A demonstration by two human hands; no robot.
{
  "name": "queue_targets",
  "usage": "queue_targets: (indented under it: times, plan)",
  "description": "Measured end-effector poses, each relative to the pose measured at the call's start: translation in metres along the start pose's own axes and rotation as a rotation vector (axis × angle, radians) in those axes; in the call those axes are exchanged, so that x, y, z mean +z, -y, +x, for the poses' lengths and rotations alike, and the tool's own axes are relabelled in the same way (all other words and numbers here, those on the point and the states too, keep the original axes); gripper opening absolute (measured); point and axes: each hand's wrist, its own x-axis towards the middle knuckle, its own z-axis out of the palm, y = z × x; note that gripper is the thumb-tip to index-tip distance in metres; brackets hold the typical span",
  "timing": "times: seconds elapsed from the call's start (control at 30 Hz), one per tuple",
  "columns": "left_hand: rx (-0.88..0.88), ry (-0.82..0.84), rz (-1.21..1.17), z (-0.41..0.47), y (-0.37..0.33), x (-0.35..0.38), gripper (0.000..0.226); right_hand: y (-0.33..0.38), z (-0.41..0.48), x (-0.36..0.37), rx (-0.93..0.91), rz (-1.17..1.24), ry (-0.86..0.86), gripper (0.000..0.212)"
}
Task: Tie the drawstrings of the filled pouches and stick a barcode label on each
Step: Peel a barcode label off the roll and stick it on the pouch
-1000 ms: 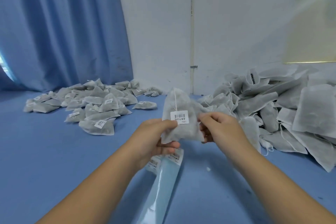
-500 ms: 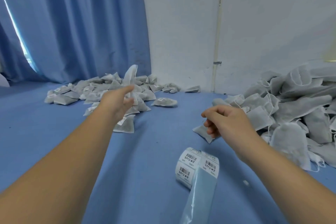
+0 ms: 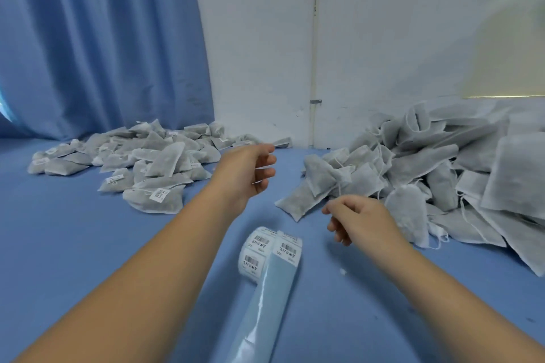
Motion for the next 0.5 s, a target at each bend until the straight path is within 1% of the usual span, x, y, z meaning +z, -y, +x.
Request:
queue_targets:
  times: [0.1,0.2,0.27,0.33,0.43,0.5]
  plan:
    - [-0.019,0.114,-0.041,-0.028,0.018,0.055,0.009,-0.015,-0.012,-0.023,0.041,0.029,-0.025,0.028]
    - [-0.061,0.227,-0.053,-0.056,0.05,0.109,0.01,-0.032,-0.024,-0.048,0.075,0.002,-0.092,0.03]
    - [-0.061,0.261,-0.033,-0.066,0.072,0.136,0.015,-0.044,-0.033,-0.064,0.1,-0.015,-0.15,0.032]
    - [-0.065,0.237,-0.006,-0.068,0.094,0.15,0.017,-0.055,-0.041,-0.077,0.134,-0.002,-0.202,0.032]
    - [-0.082,0.126,0.018,-0.065,0.124,0.152,0.015,-0.069,-0.048,-0.093,0.184,0.113,-0.271,0.023]
    - [-0.063,0.072,0.085,-0.063,0.14,0.149,0.016,-0.074,-0.045,-0.101,0.196,0.153,-0.304,0.02]
